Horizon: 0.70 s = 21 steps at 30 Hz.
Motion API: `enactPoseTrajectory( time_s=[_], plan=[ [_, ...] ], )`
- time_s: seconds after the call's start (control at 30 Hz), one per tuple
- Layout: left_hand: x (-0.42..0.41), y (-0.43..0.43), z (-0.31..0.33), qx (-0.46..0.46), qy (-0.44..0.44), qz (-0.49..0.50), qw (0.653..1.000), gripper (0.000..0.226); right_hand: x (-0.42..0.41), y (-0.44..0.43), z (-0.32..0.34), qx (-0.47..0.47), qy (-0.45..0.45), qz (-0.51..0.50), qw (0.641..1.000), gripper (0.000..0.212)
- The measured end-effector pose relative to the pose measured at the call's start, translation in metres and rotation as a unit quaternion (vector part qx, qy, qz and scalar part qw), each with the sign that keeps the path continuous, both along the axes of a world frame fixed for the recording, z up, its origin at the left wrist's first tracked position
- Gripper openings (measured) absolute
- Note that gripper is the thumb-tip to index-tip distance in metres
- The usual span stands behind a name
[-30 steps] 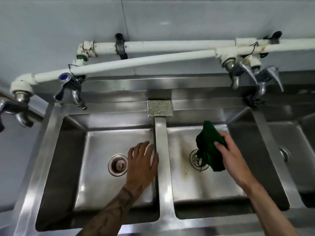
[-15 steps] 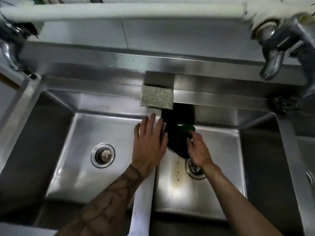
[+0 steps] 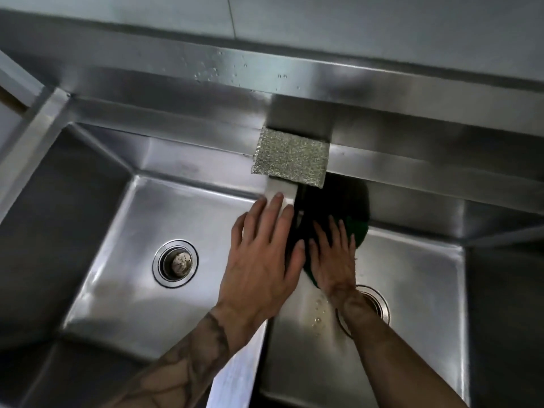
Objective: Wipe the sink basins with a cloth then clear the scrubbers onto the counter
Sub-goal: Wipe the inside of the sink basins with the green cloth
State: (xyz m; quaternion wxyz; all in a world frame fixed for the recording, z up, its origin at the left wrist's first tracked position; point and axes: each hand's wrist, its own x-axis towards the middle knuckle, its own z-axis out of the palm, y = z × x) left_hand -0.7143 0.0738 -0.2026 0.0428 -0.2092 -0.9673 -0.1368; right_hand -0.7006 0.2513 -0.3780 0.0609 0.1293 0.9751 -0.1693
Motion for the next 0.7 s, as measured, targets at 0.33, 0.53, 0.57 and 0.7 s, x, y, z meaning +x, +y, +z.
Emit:
enactPoseTrajectory(
  time_s=[0.33,0.53,0.57,0.7],
  plan=[
    [-0.002,-0.001,0.000,-0.001,-0.003,-0.007,1.000,0.055,0.005,-0.015,-0.003,0.029,0.020,0.014,0.999,0.061],
    [-0.001,-0.002,0.001,-0.002,0.008,-0.014,1.000,0.056,0.042,0.076,-0.009,0.072,0.001,-0.060,0.996,0.064],
    [-0.002,-0.001,0.001,-0.002,0.009,-0.014,1.000,0.056,0.048,0.087,-0.007,0.070,-0.012,-0.086,0.994,0.067],
    [-0.001,0.001,0.004,-0.004,0.000,-0.009,1.000,0.057,0.050,0.083,-0.002,0.062,-0.045,-0.138,0.988,0.074]
  ],
)
